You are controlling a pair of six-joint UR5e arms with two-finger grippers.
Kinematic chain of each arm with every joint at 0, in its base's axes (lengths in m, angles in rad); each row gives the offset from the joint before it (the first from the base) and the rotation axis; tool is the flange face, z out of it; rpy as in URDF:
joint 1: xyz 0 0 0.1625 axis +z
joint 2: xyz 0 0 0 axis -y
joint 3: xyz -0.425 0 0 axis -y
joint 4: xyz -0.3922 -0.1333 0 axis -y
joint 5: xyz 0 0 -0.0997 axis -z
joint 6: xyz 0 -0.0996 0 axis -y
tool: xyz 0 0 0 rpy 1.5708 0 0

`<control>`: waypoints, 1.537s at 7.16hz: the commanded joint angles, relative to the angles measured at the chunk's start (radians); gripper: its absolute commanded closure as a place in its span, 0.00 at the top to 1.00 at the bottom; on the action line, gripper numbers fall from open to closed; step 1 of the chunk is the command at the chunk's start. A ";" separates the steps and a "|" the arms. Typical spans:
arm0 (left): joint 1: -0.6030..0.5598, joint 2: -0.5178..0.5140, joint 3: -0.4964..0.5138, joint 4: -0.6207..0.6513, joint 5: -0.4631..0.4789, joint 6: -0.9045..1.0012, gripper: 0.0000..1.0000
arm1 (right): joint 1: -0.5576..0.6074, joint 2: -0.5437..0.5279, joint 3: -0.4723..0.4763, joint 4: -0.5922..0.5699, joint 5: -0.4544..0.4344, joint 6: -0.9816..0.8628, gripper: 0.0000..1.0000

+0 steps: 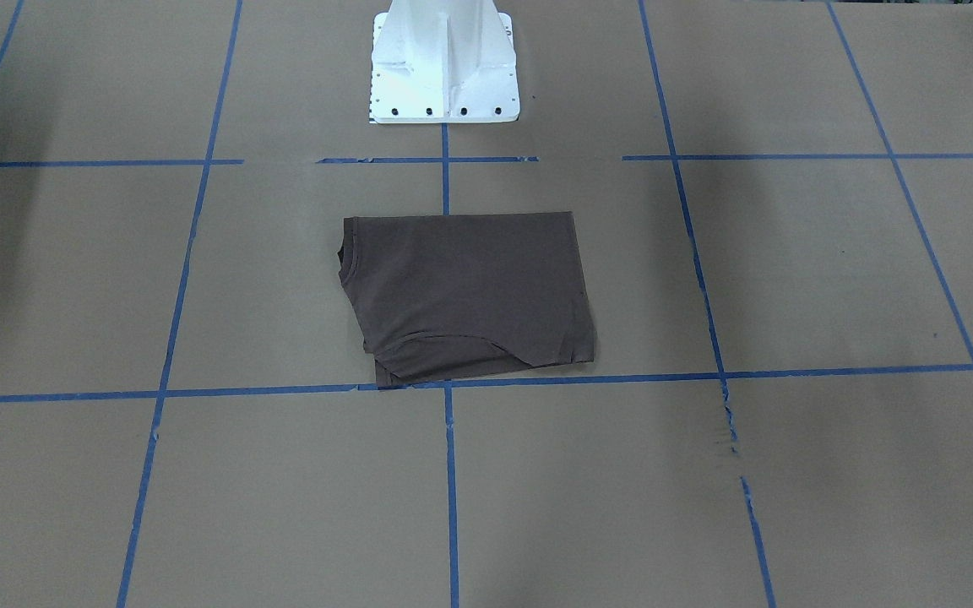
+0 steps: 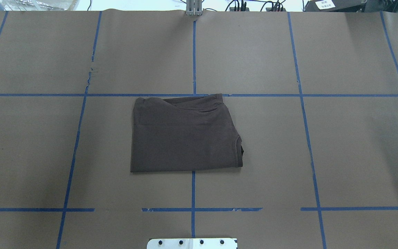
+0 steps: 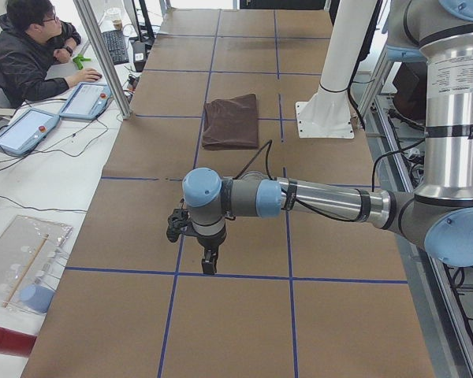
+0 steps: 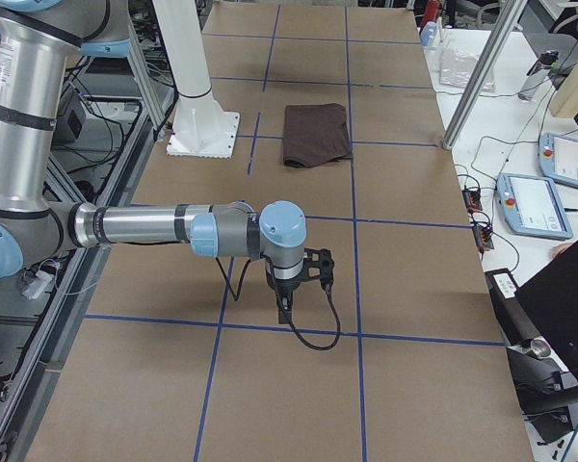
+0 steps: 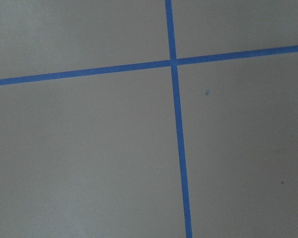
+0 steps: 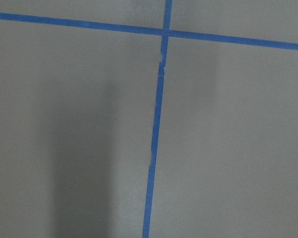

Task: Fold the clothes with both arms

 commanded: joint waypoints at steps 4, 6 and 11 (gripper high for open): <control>0.005 -0.026 0.010 -0.020 -0.006 -0.006 1.00 | -0.001 0.003 -0.002 0.003 0.010 0.000 1.00; 0.005 -0.016 -0.002 -0.046 -0.003 -0.007 1.00 | -0.001 0.003 -0.002 0.003 0.012 0.000 1.00; 0.005 -0.012 -0.005 -0.046 0.001 -0.007 1.00 | -0.003 0.007 0.000 0.003 0.013 0.000 1.00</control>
